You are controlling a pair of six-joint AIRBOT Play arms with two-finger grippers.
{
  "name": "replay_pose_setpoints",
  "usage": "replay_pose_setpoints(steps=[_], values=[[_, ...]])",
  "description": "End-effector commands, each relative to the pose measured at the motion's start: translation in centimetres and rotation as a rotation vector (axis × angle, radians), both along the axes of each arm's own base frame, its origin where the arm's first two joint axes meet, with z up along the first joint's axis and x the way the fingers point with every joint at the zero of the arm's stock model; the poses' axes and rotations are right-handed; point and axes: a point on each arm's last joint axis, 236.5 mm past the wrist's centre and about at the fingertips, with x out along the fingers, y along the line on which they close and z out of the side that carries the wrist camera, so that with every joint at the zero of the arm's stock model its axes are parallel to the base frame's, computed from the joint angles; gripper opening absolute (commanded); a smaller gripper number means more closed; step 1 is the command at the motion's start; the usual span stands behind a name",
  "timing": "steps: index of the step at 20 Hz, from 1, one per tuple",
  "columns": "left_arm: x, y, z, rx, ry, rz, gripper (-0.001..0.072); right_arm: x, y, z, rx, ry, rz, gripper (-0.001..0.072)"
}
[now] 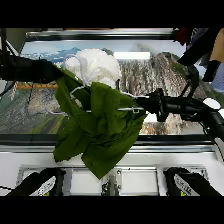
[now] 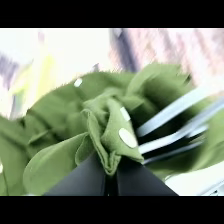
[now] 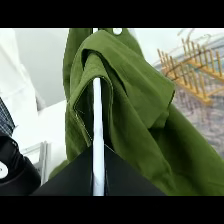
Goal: Fold the clothes and pants, and hang the long-sleeved shirts on hangers.
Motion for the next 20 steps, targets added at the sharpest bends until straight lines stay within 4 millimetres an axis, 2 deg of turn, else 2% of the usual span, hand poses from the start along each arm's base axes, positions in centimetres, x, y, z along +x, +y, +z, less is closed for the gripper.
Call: replay_pose_setpoints(steps=[1, 4, 10, 11, 12, 13, 17, 20], values=[[-1.2, -1.3, 4.4, -0.021, -0.108, -0.03, 0.0017, 0.9, 2.1, 1.6, 0.085, -0.025, -0.053, 0.0005], [-2.1, -1.4, 5.6, -0.019, -0.126, -0.043, 0.0017, 1.2, 2.3, 2.5, 0.129, -0.015, -0.065, 0.0005], [-2.8, -1.1, 4.8, 0.001, -0.088, -0.056, 0.002, 1.3, 2.1, 3.2, 0.16, -0.009, -0.071, 0.0006], [-2.8, -1.1, 4.8, 0.001, -0.087, -0.056, 0.017, 1.3, 2.1, 3.2, 0.161, -0.009, -0.071, 0.0005], [-2.8, -1.2, 4.8, 0.001, -0.087, -0.057, 0.0499, 1.3, 2.1, 3.3, 0.165, -0.008, -0.072, 0.0005], [-2.8, -1.2, 4.9, 0.0, -0.089, -0.056, 0.0672, 1.3, 2.1, 3.4, 0.166, -0.008, -0.072, 0.0006], [-3.0, -1.1, 5.6, -0.009, -0.115, -0.051, 0.0671, 1.3, 2.1, 3.4, 0.166, -0.008, -0.072, 0.0005], [-3.1, -1.1, 8.0, -0.045, -0.212, -0.027, 0.0671, 1.3, 2.1, 3.4, 0.167, -0.008, -0.072, 0.0005]])
